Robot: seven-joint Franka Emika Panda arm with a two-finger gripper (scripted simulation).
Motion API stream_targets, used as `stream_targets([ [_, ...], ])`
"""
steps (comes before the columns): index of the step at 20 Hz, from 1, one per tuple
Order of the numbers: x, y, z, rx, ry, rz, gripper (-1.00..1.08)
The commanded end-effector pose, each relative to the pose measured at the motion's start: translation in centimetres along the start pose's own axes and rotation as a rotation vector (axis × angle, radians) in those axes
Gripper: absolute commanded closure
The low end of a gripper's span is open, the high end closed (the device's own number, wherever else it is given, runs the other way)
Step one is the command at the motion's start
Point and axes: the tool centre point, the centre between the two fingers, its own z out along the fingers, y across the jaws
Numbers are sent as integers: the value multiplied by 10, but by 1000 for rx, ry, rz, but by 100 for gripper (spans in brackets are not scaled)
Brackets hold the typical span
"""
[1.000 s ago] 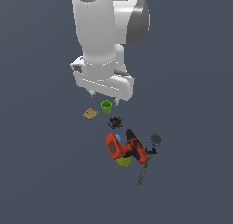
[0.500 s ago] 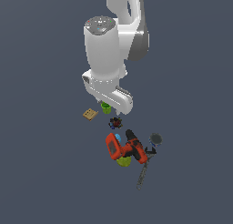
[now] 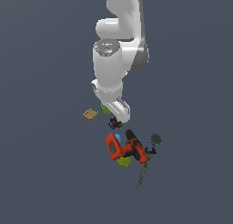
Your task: Pick up a designated object from a clutter of objects.
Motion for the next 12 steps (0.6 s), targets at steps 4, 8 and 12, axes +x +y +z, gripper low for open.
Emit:
stream_targets([
  [4,-9,3,27,-5,-1,134,-92],
  [8,-16,6,46,-9,-1,231,-92],
  [12,-24,10,64,-13,0,326,-92],
])
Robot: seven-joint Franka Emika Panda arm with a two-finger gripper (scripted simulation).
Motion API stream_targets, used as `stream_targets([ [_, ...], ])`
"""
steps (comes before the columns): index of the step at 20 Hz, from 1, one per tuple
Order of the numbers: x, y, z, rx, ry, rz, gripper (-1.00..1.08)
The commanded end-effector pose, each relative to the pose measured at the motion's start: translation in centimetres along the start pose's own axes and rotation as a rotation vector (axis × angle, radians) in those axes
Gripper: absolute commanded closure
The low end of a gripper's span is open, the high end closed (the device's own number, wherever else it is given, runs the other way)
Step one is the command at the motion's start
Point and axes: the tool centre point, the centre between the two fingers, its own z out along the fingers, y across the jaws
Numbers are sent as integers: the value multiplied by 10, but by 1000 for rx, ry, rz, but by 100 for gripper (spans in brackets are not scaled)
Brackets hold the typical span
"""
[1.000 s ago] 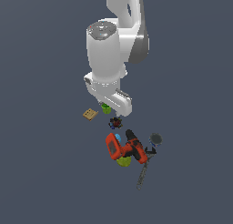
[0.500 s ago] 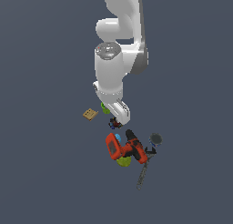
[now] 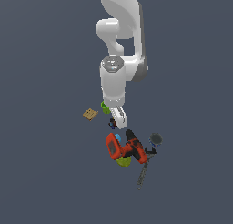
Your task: Pick up a designated object from a clutter of objects.
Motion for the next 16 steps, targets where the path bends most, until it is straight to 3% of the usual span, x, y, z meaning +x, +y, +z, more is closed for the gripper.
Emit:
stream_targets([
  [1,-4,4,11,-2,1,58,-92],
  [16,-15,17,42,-9,5,233,-92],
])
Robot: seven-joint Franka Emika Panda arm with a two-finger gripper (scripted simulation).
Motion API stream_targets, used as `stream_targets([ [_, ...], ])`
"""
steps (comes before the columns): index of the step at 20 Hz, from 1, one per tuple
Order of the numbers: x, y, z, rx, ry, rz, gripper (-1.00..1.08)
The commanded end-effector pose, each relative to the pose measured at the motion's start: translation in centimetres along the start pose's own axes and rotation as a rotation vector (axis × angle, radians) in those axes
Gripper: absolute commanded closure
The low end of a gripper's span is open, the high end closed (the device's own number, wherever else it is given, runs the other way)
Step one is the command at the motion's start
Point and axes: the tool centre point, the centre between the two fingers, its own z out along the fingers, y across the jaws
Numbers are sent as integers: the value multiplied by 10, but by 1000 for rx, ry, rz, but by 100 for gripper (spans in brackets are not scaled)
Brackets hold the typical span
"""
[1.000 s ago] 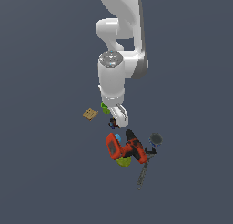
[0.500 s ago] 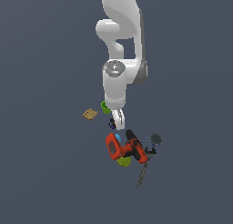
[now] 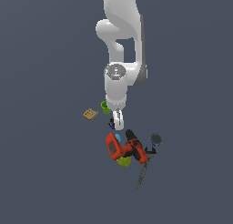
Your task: Pick up a designated object from a clutter of objects.
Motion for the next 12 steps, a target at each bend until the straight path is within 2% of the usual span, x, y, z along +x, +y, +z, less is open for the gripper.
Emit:
stream_targets([
  [1,0,1,1,0,0,10,-92],
  [12,0,1,22,0,0,9,-92],
])
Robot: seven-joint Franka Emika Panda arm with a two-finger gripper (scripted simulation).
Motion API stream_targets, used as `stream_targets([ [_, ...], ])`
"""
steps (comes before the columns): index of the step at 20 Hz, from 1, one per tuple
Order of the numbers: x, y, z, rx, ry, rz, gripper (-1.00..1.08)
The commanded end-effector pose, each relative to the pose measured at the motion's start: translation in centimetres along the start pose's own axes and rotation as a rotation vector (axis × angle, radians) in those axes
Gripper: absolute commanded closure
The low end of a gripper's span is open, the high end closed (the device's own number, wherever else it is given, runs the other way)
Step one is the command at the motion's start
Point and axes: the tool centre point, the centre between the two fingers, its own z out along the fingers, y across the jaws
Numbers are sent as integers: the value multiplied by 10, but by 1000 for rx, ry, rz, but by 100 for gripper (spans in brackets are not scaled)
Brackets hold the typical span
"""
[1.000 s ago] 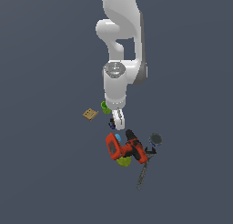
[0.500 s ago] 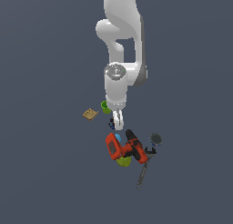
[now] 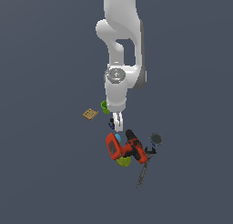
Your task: Pick up a designated object from a clutter of objects.
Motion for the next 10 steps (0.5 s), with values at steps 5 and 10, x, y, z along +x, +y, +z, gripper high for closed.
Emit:
stream_targets([
  [5,0,1,27,-1,0,2,-92],
  [10,0,1,35,0,0,3,-92],
])
